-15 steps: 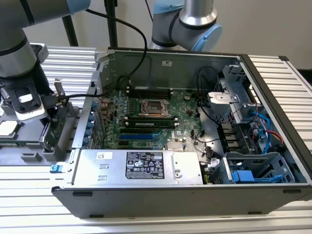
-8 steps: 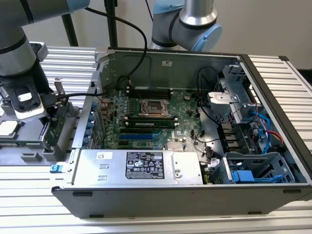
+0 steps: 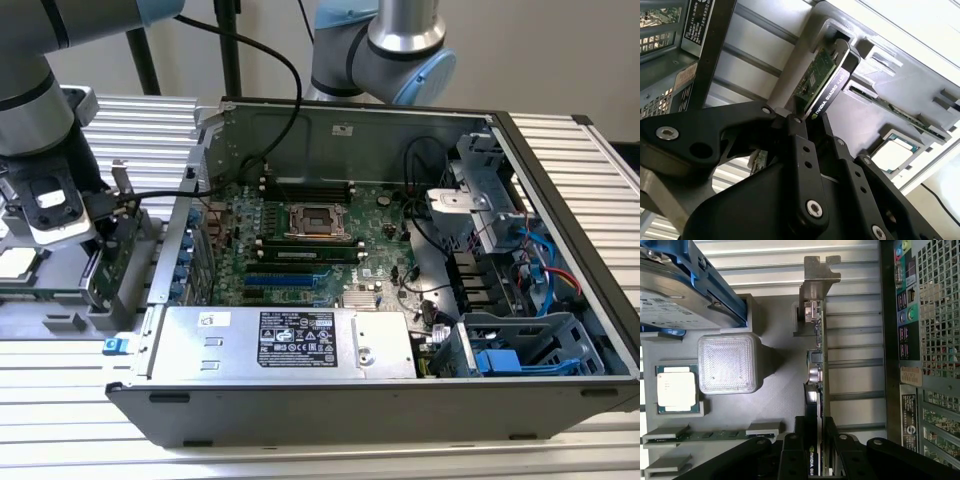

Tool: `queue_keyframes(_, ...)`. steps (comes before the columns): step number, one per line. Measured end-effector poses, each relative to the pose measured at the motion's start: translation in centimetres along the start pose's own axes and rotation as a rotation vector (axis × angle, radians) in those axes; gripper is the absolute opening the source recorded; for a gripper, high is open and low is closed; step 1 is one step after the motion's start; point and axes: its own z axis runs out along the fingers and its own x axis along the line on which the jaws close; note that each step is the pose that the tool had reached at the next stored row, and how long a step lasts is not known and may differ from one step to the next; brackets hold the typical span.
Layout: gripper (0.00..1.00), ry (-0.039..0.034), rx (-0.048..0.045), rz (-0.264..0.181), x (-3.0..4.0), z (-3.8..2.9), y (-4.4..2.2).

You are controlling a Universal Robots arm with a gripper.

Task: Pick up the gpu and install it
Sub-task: 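Pick up the gpu and move the gpu toward the slot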

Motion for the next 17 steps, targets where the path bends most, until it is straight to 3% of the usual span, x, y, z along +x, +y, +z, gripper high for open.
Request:
queue_keyframes(9, 0.00, 0.0003, 0.0003, 0.000, 0.00, -0.08, 0.00)
queue_keyframes(17, 0.00, 0.0003, 0.0000, 0.000, -0.02, -1.12, 0.05)
